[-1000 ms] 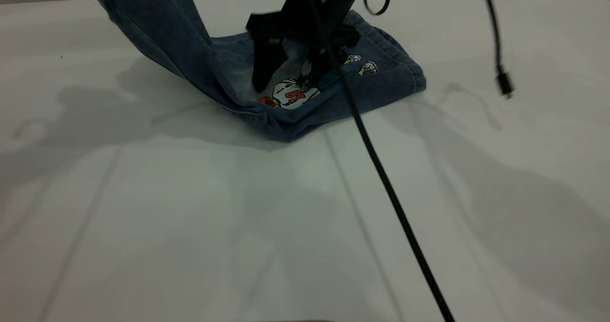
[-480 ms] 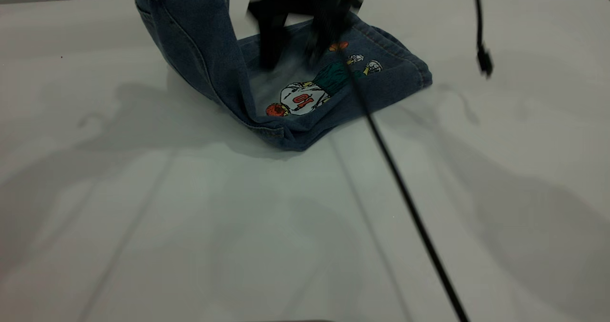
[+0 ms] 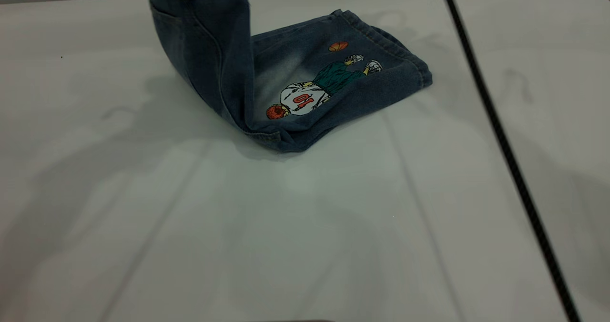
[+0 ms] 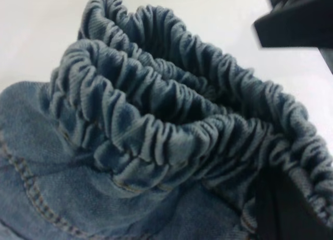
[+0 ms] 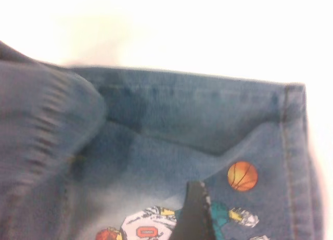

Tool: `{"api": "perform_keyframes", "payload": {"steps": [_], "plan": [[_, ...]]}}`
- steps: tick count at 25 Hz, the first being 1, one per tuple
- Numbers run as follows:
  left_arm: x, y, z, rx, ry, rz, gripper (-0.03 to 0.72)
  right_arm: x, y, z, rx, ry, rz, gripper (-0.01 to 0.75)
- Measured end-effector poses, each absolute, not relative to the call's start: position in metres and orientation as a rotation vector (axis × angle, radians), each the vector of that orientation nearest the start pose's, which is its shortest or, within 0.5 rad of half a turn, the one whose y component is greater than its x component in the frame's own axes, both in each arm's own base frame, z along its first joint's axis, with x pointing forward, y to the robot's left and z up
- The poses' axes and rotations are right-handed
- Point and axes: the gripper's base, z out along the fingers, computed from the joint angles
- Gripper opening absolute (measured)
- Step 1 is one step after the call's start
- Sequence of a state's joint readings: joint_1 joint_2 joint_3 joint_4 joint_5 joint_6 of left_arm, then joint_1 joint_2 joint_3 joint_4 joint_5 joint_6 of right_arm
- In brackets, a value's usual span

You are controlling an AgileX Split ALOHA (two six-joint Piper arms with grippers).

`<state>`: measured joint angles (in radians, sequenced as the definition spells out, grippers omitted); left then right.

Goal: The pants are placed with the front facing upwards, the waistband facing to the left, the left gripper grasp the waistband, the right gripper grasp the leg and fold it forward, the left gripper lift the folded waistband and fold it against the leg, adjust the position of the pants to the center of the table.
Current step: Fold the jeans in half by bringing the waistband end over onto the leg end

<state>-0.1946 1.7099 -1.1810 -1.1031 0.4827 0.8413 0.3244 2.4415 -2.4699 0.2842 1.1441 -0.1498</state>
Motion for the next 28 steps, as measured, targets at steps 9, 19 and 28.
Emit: {"api": "perform_keyframes", "payload": {"steps": [9, 19, 28], "plan": [[0.399, -0.164, 0.215, 0.302, 2.306, -0.721, 0.075, 0.488, 0.173, 0.322, -0.549, 2.406, 0.226, 0.531], [0.431, -0.21, 0.159, 0.349, 2.352, -0.735, 0.087, 0.472, 0.16, 0.366, -0.473, 2.341, 0.165, 0.531], [0.433, -0.213, 0.148, 0.368, 2.378, -0.762, 0.43, 0.471, 0.16, 0.366, -0.47, 2.358, 0.175, 0.531]]}}
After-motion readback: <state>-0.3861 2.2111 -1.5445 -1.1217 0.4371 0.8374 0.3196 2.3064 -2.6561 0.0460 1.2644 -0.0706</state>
